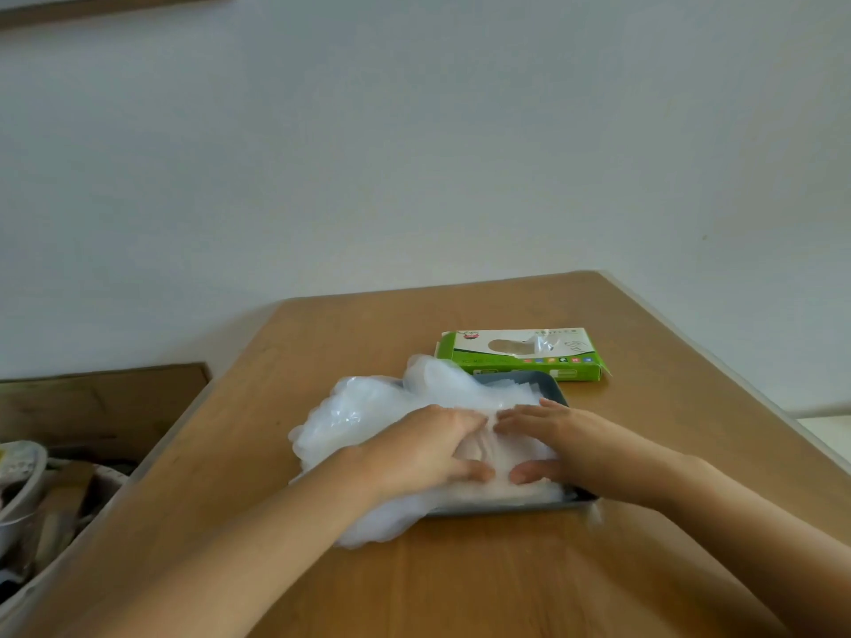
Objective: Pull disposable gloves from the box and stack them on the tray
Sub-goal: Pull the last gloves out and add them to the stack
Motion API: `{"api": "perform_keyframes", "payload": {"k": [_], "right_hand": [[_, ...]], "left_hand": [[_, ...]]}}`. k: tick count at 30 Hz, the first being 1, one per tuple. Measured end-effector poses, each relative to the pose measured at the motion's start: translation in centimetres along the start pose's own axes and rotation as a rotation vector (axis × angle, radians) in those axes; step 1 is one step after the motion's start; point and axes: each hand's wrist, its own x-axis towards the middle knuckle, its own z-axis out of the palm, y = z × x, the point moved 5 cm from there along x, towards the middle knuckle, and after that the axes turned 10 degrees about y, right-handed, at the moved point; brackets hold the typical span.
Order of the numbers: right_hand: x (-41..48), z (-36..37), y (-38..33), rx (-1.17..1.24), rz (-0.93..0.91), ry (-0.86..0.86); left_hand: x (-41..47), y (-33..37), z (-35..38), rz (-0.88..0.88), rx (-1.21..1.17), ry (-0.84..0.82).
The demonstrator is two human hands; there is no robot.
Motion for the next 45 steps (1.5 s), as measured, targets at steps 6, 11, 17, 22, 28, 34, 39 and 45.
{"api": "perform_keyframes", "payload": {"k": [6,11,17,22,28,34,39,45], "right_hand": [[-0.5,-0.1,0.3,-0.014,0.010,-0.168],[-0.2,0.0,1.0,-0.076,-0.003,-0.228],[0.6,-1.3,2.0,-0.084,0.066,-0.333],[5.4,-4.9,4.4,0.109,0.117,0.201],[11.0,-4.3,7.9,0.002,0.090,0.406],[12.1,-1.5,9.9,-0.013,0.171,0.262],[12.2,-1.6,10.5,0.044,0.165,0.367],[11.2,-3.3,12.1,0.496,0.311,0.587]], "left_hand": [[1.7,-2.1,-0.2,-0.021,0.214,-0.118],[1.7,-4.8,0.5,-0.099,0.254,-0.131],[1.4,-7.0,-1.0,-0.247,0.256,-0.186],[3.9,-5.6,-4.0,-0.280,0.239,-0.171],[9.8,-3.3,-4.4,-0.203,0.173,-0.070],[13.2,-4.2,-0.8,-0.250,0.201,-0.179],[13.3,-5.5,1.1,-0.303,0.155,-0.181],[13.0,-5.7,1.6,-0.278,0.109,-0.136]]}}
